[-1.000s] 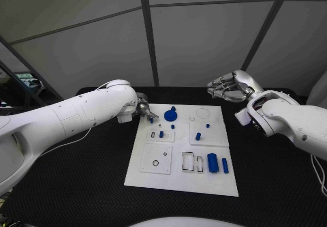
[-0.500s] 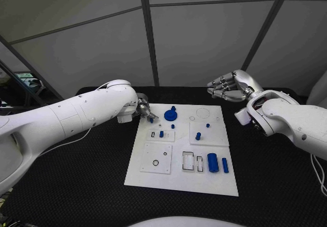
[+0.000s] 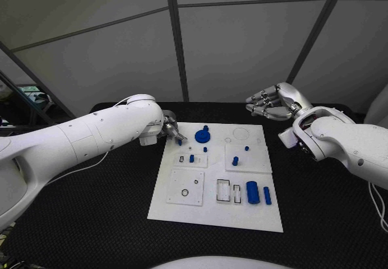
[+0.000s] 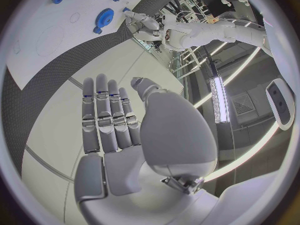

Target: Assemble the parts on the task board

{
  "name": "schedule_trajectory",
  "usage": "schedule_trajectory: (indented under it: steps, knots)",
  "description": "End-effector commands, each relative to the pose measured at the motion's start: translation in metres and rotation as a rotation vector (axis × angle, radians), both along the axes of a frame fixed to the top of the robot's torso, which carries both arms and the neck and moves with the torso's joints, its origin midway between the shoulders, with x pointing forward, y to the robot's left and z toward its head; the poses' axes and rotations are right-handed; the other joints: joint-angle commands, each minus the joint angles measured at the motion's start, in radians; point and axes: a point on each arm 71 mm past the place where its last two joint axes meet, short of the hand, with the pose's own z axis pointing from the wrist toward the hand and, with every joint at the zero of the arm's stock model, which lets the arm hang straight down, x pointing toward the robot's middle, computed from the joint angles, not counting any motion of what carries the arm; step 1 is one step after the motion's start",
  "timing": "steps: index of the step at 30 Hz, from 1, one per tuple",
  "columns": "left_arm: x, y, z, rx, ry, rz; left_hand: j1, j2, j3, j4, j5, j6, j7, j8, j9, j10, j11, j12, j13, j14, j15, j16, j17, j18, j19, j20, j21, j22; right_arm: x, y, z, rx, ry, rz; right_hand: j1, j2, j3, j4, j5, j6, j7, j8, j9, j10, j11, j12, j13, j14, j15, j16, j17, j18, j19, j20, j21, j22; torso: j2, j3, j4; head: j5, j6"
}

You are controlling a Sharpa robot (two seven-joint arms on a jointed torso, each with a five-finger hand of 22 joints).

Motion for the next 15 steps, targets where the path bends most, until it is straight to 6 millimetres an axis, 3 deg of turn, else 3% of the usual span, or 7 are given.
schedule_trajectory:
  steps: [1, 4, 5, 7, 9, 11, 15]
  knots:
    - [0.0004, -0.0003, 0.0013, 0.0, -0.008, 0.001, 0.008, -0.003, -0.001, -0.004, 0.004, -0.002, -0.001, 0.002, 0.001, -0.002, -0.006, 0.006, -0.001, 0.099, -0.007, 0.003, 0.251, -0.011, 0.001, -0.007, 0.003, 0.033, 0.0, 0.0011, 0.0012, 0.0, -0.002, 0.008, 0.0, 0.004, 0.004, 0.003, 0.004, -0.008, 0.002, -0.004, -0.001, -0.005, 0.0, -0.002, -0.001, 0.0, 0.005, -0.005, -0.001, 0.009, 0.0, 0.006, -0.005, -0.001, 0.0, 0.0, -0.0006, 0.0, 0.0]
    - [0.0004, -0.0003, 0.0013, 0.0, -0.008, 0.001, 0.008, -0.003, -0.001, -0.004, 0.004, -0.002, -0.001, 0.002, 0.001, -0.002, -0.006, 0.006, -0.001, 0.099, -0.007, 0.003, 0.251, -0.011, 0.001, -0.007, 0.003, 0.033, 0.0, 0.0011, 0.0012, 0.0, -0.002, 0.008, 0.0, 0.004, 0.004, 0.003, 0.004, -0.008, 0.002, -0.004, -0.001, -0.005, 0.0, -0.002, -0.001, 0.0, 0.005, -0.005, -0.001, 0.009, 0.0, 0.006, -0.005, -0.001, 0.0, 0.0, -0.0006, 0.0, 0.0]
    - [-0.0013, -0.0009, 0.0014, -0.036, -0.003, 0.012, 0.173, 0.022, 0.306, -0.102, -0.169, -0.07, -0.006, 0.059, 0.065, -0.014, -0.012, -0.012, -0.03, 0.098, -0.013, 0.002, 0.25, -0.01, 0.0, -0.02, -0.003, 0.036, 0.0005, 0.0018, 0.0007, -0.001, 0.001, 0.009, 0.004, 0.007, 0.007, 0.001, 0.008, -0.009, 0.002, -0.003, -0.001, -0.006, 0.0, -0.002, -0.002, 0.001, 0.005, -0.007, -0.002, 0.01, 0.002, 0.006, -0.007, -0.002, 0.0, -0.0002, 0.0, -0.001, -0.005]
    - [-0.0027, 0.0003, 0.0013, -0.052, 0.005, 0.017, 0.142, -0.015, 0.409, -0.108, -0.185, -0.075, 0.0, 0.072, 0.079, -0.01, -0.015, -0.008, -0.033, 0.098, -0.013, 0.002, 0.249, -0.011, 0.0, -0.014, -0.004, 0.037, 0.0007, 0.0018, 0.0006, -0.001, 0.002, 0.01, 0.005, 0.007, 0.008, 0.0, 0.01, -0.009, 0.002, -0.003, -0.001, -0.006, 0.0, -0.002, -0.003, 0.001, 0.005, -0.007, -0.002, 0.01, 0.002, 0.006, -0.008, -0.003, -0.001, -0.0001, -0.0002, -0.001, -0.006]
    - [-0.0042, 0.0018, 0.0017, -0.065, 0.01, 0.021, 0.133, -0.025, 0.438, -0.113, -0.189, -0.077, -0.003, 0.076, 0.083, -0.009, -0.013, -0.006, -0.033, 0.098, -0.012, 0.001, 0.249, -0.011, 0.0, -0.013, -0.005, 0.038, 0.0008, 0.0017, 0.0005, -0.001, 0.002, 0.01, 0.005, 0.007, 0.008, 0.0, 0.01, -0.009, 0.002, -0.003, -0.001, -0.006, 0.0, -0.002, -0.003, 0.001, 0.005, -0.007, -0.002, 0.01, 0.002, 0.006, -0.008, -0.003, -0.001, 0.0002, 0.0002, 0.0, -0.006]
    - [-0.0058, 0.0034, 0.0023, -0.077, 0.01, 0.025, 0.089, -0.052, 0.522, -0.125, -0.193, -0.082, -0.001, 0.09, 0.097, -0.004, -0.013, 0.003, -0.032, 0.098, -0.011, 0.002, 0.249, -0.011, 0.001, -0.011, -0.005, 0.04, 0.001, 0.0015, 0.0004, -0.001, 0.002, 0.009, 0.005, 0.007, 0.008, 0.0, 0.01, -0.009, 0.002, -0.003, -0.001, -0.006, 0.0, -0.002, -0.003, 0.001, 0.005, -0.007, -0.002, 0.01, 0.002, 0.006, -0.008, -0.003, -0.001, 0.0006, 0.0011, 0.001, -0.006]
    - [-0.0088, 0.0057, 0.0037, -0.093, 0.009, 0.028, 0.06, -0.074, 0.574, -0.146, -0.195, -0.083, -0.003, 0.101, 0.107, 0.001, -0.012, 0.012, -0.029, 0.098, -0.012, 0.002, 0.25, -0.011, 0.001, -0.012, -0.006, 0.042, 0.0013, 0.0011, 0.0003, -0.002, 0.002, 0.008, 0.005, 0.007, 0.008, 0.0, 0.012, -0.009, 0.002, -0.003, -0.001, -0.006, 0.0, -0.002, -0.003, 0.001, 0.005, -0.008, -0.002, 0.01, 0.002, 0.006, -0.008, -0.003, -0.002, 0.0012, 0.0025, 0.001, -0.006]
